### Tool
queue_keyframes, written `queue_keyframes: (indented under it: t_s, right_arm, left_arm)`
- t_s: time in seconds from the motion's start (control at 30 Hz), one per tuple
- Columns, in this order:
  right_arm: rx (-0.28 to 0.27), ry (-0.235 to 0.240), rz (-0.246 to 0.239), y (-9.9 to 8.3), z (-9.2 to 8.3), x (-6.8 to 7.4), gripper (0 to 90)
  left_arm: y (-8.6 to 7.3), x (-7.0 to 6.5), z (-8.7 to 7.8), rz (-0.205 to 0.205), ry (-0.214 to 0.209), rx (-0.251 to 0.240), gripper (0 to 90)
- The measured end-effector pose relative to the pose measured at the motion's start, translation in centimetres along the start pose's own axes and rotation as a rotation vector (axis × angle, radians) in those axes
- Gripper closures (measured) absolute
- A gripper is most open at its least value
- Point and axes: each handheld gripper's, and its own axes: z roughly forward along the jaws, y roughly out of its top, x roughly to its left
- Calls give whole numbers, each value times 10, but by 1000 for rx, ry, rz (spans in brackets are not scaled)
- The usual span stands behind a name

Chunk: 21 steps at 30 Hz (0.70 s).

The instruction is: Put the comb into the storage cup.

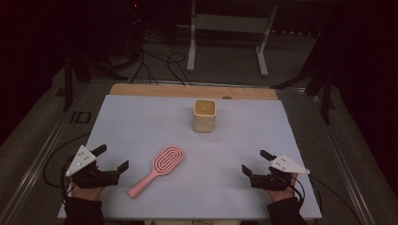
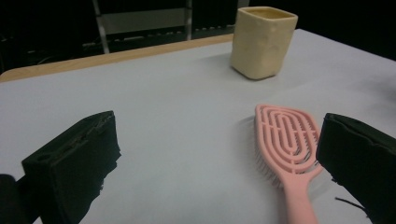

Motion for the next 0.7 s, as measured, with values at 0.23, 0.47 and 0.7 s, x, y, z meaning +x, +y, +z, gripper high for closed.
queue_keyframes:
  t_s: [0.23,0.47,0.7]
  right_arm:
    - [6,-8,1,-1,1,0,85]
    - [1,-11,4,-2,1,-1,85]
    - [7,-25,12,-4,2,-2,85]
  left_arm:
    - [2,1,1,8,14,1,1]
    - [3,-3,5,13,10,24,1]
    - [10,-10,14,44,-8,77,1]
